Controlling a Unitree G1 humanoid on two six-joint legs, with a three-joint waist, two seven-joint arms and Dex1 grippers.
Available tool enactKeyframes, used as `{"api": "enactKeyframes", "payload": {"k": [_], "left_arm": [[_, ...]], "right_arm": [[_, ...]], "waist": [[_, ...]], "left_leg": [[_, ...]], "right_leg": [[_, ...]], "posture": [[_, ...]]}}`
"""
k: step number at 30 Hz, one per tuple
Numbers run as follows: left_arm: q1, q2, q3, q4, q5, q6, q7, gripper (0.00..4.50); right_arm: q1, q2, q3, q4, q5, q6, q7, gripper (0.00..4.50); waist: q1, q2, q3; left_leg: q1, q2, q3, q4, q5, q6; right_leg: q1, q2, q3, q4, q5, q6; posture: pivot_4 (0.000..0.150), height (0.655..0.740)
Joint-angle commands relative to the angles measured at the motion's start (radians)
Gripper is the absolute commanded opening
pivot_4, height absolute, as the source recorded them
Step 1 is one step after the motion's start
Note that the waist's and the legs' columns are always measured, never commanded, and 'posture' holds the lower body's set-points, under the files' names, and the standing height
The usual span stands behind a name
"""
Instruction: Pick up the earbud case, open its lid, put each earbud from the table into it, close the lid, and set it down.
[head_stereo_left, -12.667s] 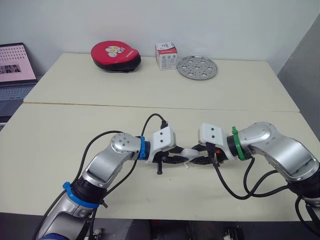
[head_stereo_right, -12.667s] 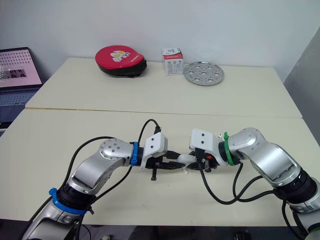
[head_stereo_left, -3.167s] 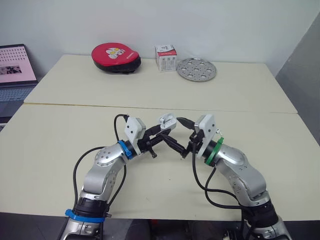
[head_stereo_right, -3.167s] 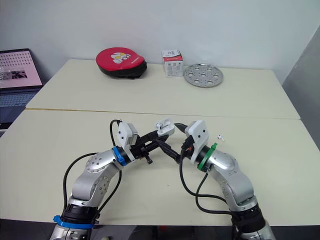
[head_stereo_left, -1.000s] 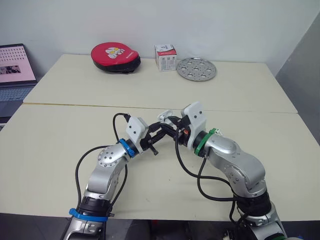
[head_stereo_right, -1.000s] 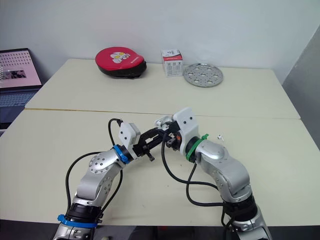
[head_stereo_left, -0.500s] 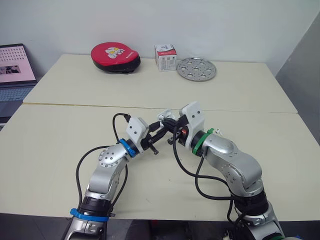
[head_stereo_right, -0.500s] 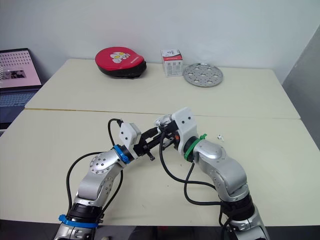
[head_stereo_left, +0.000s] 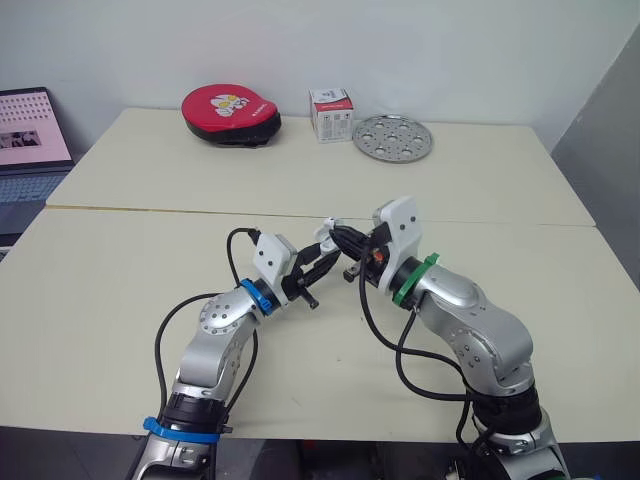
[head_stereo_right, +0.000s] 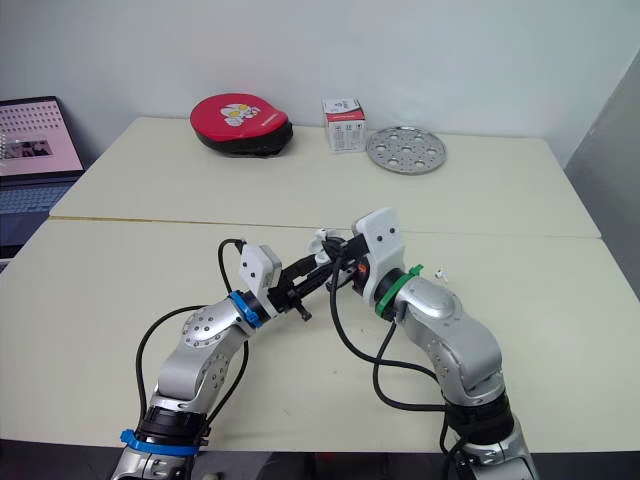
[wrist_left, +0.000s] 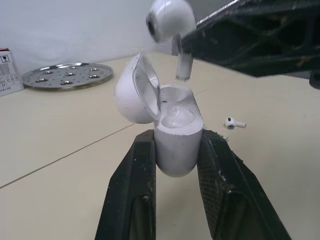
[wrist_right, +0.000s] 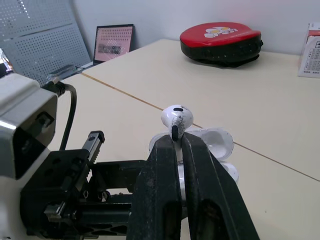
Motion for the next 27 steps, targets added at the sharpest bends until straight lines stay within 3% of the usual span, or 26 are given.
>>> {"api": "enactKeyframes", "payload": {"k": [1,6,12,16,20,27], "left_arm": [[-0.015,-0.004,0.020,-0.028,-0.020,-0.002,0.005,0.78],[-0.015,0.001,0.025,-0.025,-0.022,-0.001,0.007,0.78],[0.000,0.020,0.036,-0.014,-0.019,-0.007,-0.002,0.78],[0.017,0.027,0.037,-0.015,-0.012,-0.012,-0.015,0.78],[0.031,0.027,0.040,-0.028,-0.008,-0.012,-0.007,0.78],[0.054,0.023,0.031,-0.050,-0.003,-0.008,-0.001,0.78]], "right_arm": [[0.003,0.011,-0.023,-0.053,0.037,-0.022,0.006,0.00],[0.025,-0.078,-0.085,-0.105,0.090,0.025,0.051,0.00],[0.146,-0.553,-0.235,-0.173,0.209,0.133,0.354,0.00],[0.268,-0.906,-0.238,-0.053,0.085,-0.053,0.580,0.00],[0.334,-0.999,-0.186,0.097,-0.122,-0.355,0.590,0.00],[0.476,-0.935,-0.151,0.200,-0.300,-0.618,0.518,0.00]], "waist": [[0.000,0.000,0.000],[0.001,0.000,0.000],[0.006,0.001,0.001],[0.006,0.003,0.002],[-0.001,0.003,0.002],[0.006,0.003,0.002]], "left_leg": [[0.000,0.000,0.000,0.000,0.000,0.000],[-0.001,0.000,0.000,0.000,0.000,0.000],[-0.005,-0.002,-0.001,0.000,0.000,0.000],[-0.006,-0.002,0.000,-0.001,0.000,0.001],[-0.006,-0.001,0.000,-0.001,-0.001,0.002],[-0.006,-0.001,0.000,0.000,-0.001,0.001]], "right_leg": [[0.000,0.000,0.000,0.000,0.000,0.000],[0.000,0.000,0.000,-0.001,0.000,0.000],[0.001,-0.003,-0.003,-0.008,0.000,0.000],[0.002,-0.002,-0.005,-0.013,0.000,0.000],[0.002,-0.001,-0.004,-0.013,0.000,0.000],[0.002,-0.002,-0.004,-0.013,0.000,0.000]], "posture": [[0.150,0.7400],[0.150,0.7400],[0.150,0.7400],[0.150,0.7400],[0.150,0.7400],[0.150,0.7400]]}}
